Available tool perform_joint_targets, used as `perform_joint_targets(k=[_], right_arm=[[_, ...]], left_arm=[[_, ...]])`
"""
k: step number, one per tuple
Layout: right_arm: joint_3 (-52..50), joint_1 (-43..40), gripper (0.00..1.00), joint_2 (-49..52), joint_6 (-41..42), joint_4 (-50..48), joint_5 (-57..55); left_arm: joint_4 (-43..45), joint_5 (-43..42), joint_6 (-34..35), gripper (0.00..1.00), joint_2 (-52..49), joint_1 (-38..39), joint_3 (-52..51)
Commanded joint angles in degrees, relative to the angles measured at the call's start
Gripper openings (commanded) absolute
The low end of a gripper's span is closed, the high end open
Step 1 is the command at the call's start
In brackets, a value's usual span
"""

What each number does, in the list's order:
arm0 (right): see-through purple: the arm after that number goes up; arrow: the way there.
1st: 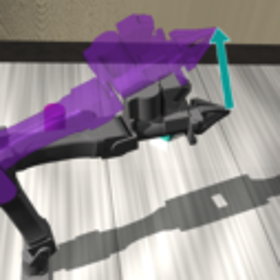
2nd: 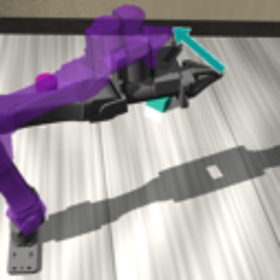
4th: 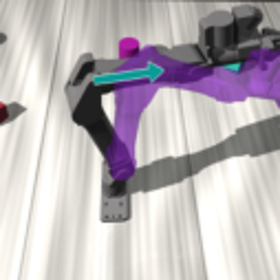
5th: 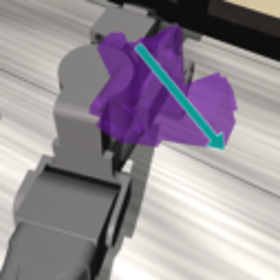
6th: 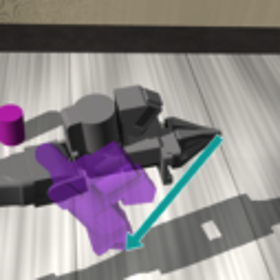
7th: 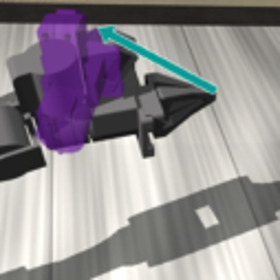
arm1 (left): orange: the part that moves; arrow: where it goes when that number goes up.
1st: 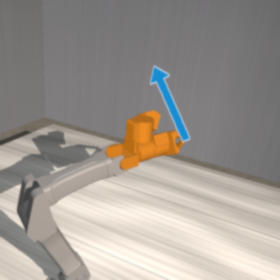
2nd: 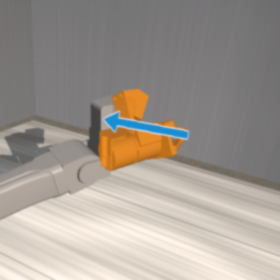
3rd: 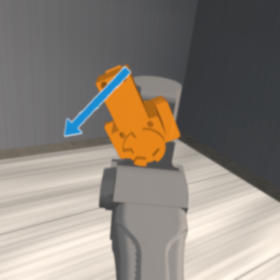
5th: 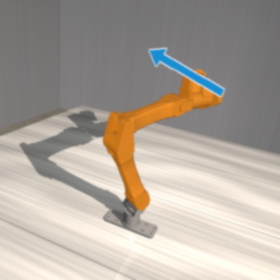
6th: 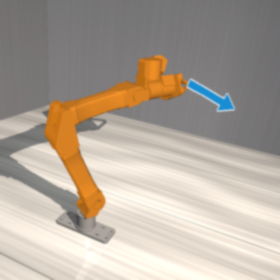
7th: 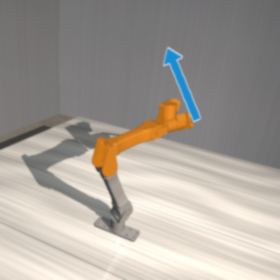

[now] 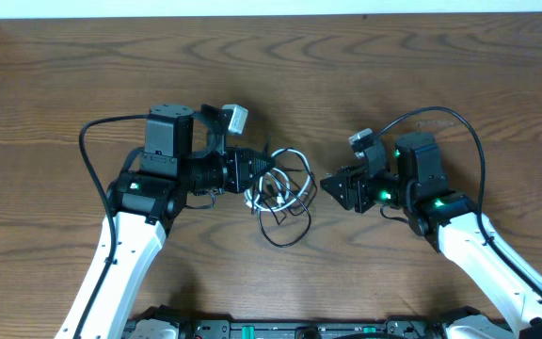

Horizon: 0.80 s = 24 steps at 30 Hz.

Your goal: Untangle cables

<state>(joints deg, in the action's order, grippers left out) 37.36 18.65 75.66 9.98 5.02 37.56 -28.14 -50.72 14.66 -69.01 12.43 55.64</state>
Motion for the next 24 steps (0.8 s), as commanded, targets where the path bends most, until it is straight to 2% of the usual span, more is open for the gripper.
perform_joint_targets(k=[1,9,13,16,17,19,24], right_arm=[[0.24,0.46,0.55,0.0,-2.4,-2.01,5.88],[0.24,4.39,0.6,0.02,-2.4,-2.56,7.3],[0.24,6.78,0.59,0.02,-2.36,-2.67,-1.86],[0.24,7.74,0.47,0.02,-2.32,-2.71,-9.75],[0.24,7.8,0.35,0.02,-2.34,-2.73,-10.69],[0.24,7.8,0.23,0.02,-2.32,-2.71,-10.8],[0.24,7.8,0.19,0.02,-2.32,0.15,-10.08]], left_arm=[[0.2,-7.37,-1.57,0.08,0.0,-0.09,0.0],[0.2,-7.39,-1.55,0.08,0.0,-0.07,0.0],[0.2,-7.39,-1.55,0.07,0.0,1.31,0.0],[0.2,-7.17,-1.57,0.07,0.0,3.56,0.0],[0.2,-6.75,-1.57,0.07,0.0,4.26,0.0],[0.17,-4.68,-1.57,0.07,0.0,5.46,-0.02],[0.15,2.99,-1.53,0.08,0.0,7.28,-0.02]])
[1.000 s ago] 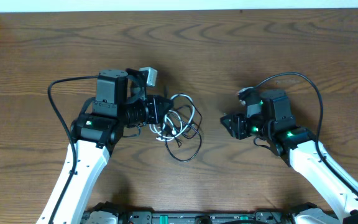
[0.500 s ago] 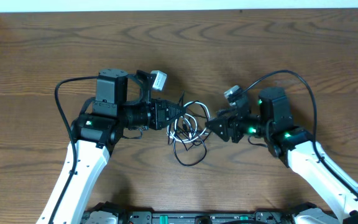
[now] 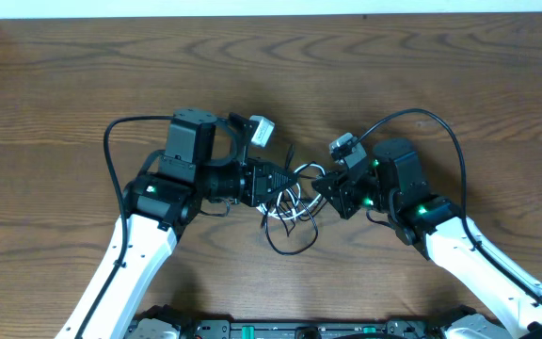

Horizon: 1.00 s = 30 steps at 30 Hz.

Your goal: Untangle cables

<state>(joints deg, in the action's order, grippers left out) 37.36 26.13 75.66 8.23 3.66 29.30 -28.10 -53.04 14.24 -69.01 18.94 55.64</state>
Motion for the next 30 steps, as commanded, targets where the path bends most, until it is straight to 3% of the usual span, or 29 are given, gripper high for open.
perform_joint_targets(k=[1,3,6,8,13,17,20,24,26,30], right_arm=[[0.24,0.33,0.17,0.02,-0.57,2.86,-2.05],[0.24,0.33,0.13,0.02,-0.59,6.08,-2.99],[0.24,0.33,0.1,0.02,-0.59,11.45,-7.89],[0.24,0.33,0.01,0.02,-0.55,14.67,-14.12],[0.24,0.15,0.01,0.02,8.37,19.58,-32.76],[0.24,0.07,0.01,0.0,9.57,18.36,-32.85],[0.24,0.07,0.01,-0.02,8.39,14.6,-24.13],[0.26,0.07,0.01,-0.94,0.26,3.13,2.12],[0.31,0.07,0.01,-2.03,2.05,-7.28,12.37],[0.31,0.07,0.01,-4.35,10.14,-23.98,18.14]], left_arm=[[0.11,6.34,-1.11,0.08,0.0,0.85,-0.02],[0.11,7.93,-1.11,0.1,-0.02,0.87,-0.02],[0.07,9.22,-1.14,0.27,-0.02,0.87,-0.02],[0.04,9.22,-1.14,0.29,-0.11,0.87,-0.02],[-0.33,9.22,-1.14,0.25,-0.44,0.87,-0.02],[-2.16,11.3,-1.11,0.25,-0.76,0.87,-0.02],[-4.81,14.25,-1.11,0.29,-1.46,0.87,-0.02],[-6.16,14.32,-1.11,0.3,-2.95,0.87,-0.02],[-6.36,14.32,-1.11,0.31,-3.96,0.87,-0.02],[-6.43,14.32,-1.11,0.36,-5.7,0.87,-0.02]])
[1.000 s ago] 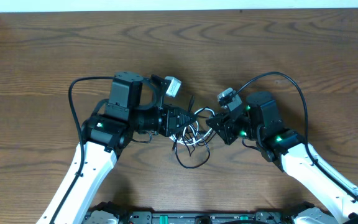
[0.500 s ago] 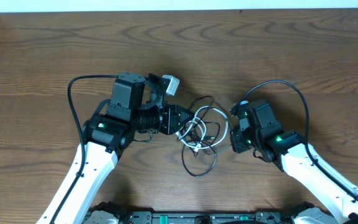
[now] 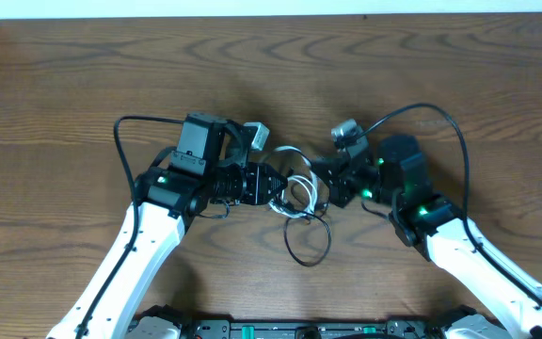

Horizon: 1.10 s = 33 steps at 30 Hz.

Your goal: Untangle cables

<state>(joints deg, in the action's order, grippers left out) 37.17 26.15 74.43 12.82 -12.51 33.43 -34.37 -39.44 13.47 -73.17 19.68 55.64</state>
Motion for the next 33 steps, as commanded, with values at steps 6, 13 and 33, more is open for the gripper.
perform_joint_targets(k=[6,13,33], right_arm=[[0.5,0.04,0.01,-6.56,9.03,-17.29,14.08],[0.5,0.04,0.04,-7.04,8.7,-5.38,5.27],[0.48,0.96,0.34,-1.14,3.02,24.44,-8.2]], left_arm=[[-0.11,0.74,-0.37,0.38,-3.76,0.13,-0.02],[-0.15,3.8,-0.37,0.41,-5.18,0.13,-0.02],[-6.1,36.35,11.21,0.51,-7.08,0.13,-0.07]])
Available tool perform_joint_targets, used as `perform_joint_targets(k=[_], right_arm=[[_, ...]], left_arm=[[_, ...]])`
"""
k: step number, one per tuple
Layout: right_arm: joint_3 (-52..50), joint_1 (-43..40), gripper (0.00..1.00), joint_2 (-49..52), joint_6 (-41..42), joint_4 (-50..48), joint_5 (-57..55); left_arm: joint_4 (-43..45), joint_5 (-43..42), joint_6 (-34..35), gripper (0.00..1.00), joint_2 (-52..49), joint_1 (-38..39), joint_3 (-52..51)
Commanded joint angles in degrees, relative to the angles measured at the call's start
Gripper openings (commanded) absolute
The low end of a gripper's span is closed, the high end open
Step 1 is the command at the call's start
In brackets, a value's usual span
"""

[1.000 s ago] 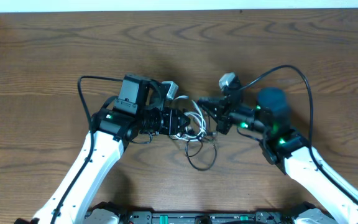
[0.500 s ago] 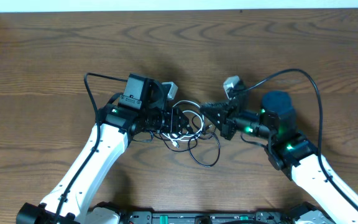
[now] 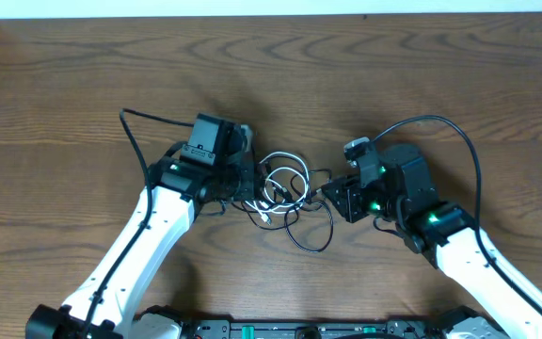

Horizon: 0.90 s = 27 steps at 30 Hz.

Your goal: Untangle cables

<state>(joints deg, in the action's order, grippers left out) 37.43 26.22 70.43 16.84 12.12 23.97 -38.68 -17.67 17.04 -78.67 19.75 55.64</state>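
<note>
A tangle of cables lies on the wooden table between my two arms: thin white cable loops [image 3: 285, 179] knotted with a black cable [image 3: 314, 235] that sags in a loop toward the front. My left gripper [image 3: 250, 185] points right into the left side of the tangle and looks shut on the white cable; its fingertips are mostly hidden under the wrist. My right gripper [image 3: 326, 192] points left, its tips pinched on a black strand at the tangle's right side. The bundle is spread out between the two grippers.
The brown wooden table [image 3: 271, 75] stretches out behind the arms. A white wall edge [image 3: 271, 8] runs along the far side. Each arm's own black lead arcs over it, left lead [image 3: 144, 122] and right lead [image 3: 459, 137].
Both grippers have drawn apart, the left to the left and the right to the right and nearer. The tangle, bunched tight between them before, is now spread wider, with its loops more open.
At first my left gripper was at the tangle's left side and my right stood apart to the right. Then both had come together at the bundle, which sat further right. After that they were tight against it, and now they stand apart with the cables stretched between.
</note>
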Motion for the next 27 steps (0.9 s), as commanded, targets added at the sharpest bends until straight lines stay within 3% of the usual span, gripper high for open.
perform_joint_targets(k=[1,9,14,15,19,20,25,27], right_arm=[[0.22,1.25,0.35,3.93,-1.01,-0.63,1.51],[0.22,4.66,0.38,14.01,-1.03,-10.95,2.32],[0.22,5.07,0.34,20.87,-0.98,-17.16,2.29],[0.22,5.07,0.32,22.12,-1.01,-18.05,2.27],[0.22,5.07,0.08,25.35,1.46,-19.93,3.19],[0.22,5.03,0.01,25.38,1.99,-20.35,4.83],[0.24,2.54,0.01,22.67,2.71,-30.91,23.21],[0.24,0.04,0.01,20.13,7.26,-37.83,29.83]], left_arm=[[-2.38,16.33,8.92,0.5,-2.05,0.07,-0.07],[-1.11,17.9,10.1,0.51,-9.9,0.07,-0.09],[1.25,16.76,10.1,0.5,-13.97,0.07,-0.09],[1.51,16.63,10.1,0.48,-14.56,0.07,-0.09],[1.38,16.63,10.1,0.1,-15.21,0.07,-0.09],[1.22,16.63,10.1,0.08,-15.19,0.07,-0.09],[0.07,16.65,10.08,0.08,-15.19,0.04,-0.09],[-0.48,16.65,10.08,0.08,-15.19,0.07,-0.09]])
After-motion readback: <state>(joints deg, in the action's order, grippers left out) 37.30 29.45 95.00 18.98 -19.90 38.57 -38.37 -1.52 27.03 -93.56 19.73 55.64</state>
